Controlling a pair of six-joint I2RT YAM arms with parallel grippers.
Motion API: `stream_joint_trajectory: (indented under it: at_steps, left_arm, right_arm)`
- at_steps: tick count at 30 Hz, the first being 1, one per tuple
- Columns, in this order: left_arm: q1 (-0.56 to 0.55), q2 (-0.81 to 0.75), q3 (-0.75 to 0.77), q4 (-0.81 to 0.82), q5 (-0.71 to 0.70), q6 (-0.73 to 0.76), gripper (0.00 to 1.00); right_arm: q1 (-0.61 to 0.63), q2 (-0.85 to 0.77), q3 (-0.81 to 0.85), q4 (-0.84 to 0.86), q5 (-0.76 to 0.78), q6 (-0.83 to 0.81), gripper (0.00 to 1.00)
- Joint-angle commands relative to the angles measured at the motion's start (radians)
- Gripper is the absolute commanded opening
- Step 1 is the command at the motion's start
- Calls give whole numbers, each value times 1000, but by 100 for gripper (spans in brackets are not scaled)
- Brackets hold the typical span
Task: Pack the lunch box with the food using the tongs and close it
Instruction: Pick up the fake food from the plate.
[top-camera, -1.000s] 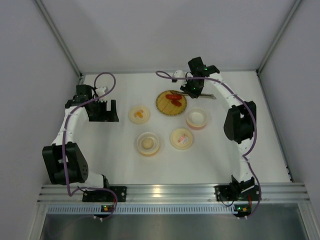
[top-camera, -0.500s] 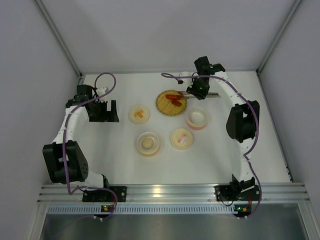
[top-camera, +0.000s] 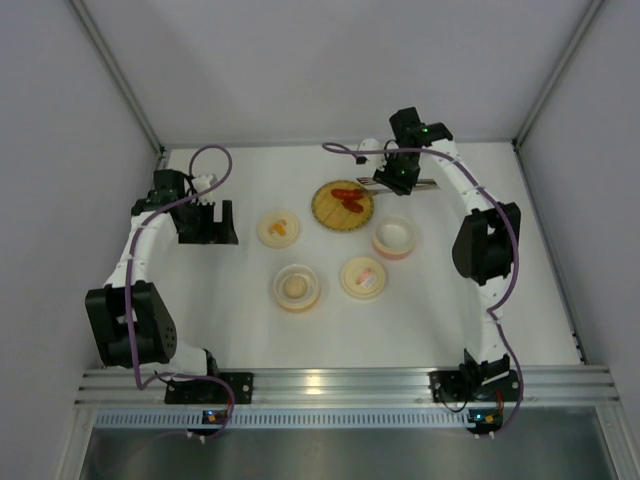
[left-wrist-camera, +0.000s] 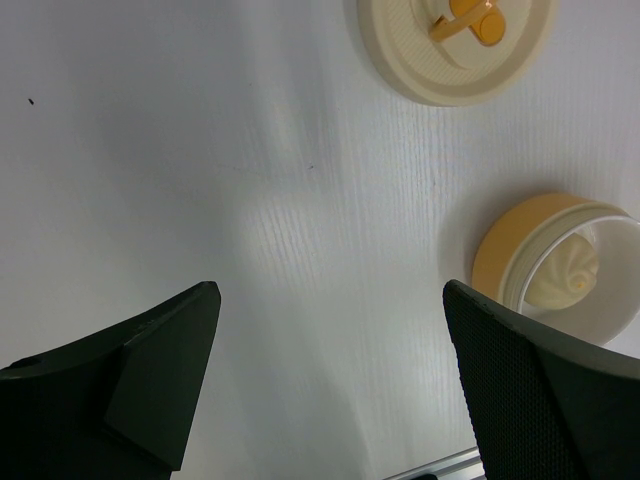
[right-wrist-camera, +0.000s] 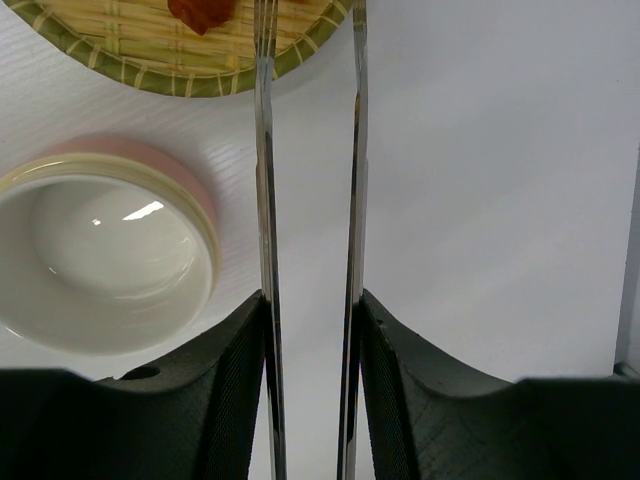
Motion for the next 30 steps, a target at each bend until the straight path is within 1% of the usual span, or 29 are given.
stream_joint_trajectory:
  at_steps: [1, 12, 30]
  left_arm:
    - [2, 6, 26, 15, 4, 8, 98]
    - [2, 9, 11, 24, 5, 6, 98]
    - [4, 16, 2, 29, 1, 3, 98]
  right_arm:
    - [10, 17, 58, -31, -13, -23, 39]
    - [31, 30, 55, -51, -23, -27, 40]
    - [53, 79, 70, 6, 8, -31, 40]
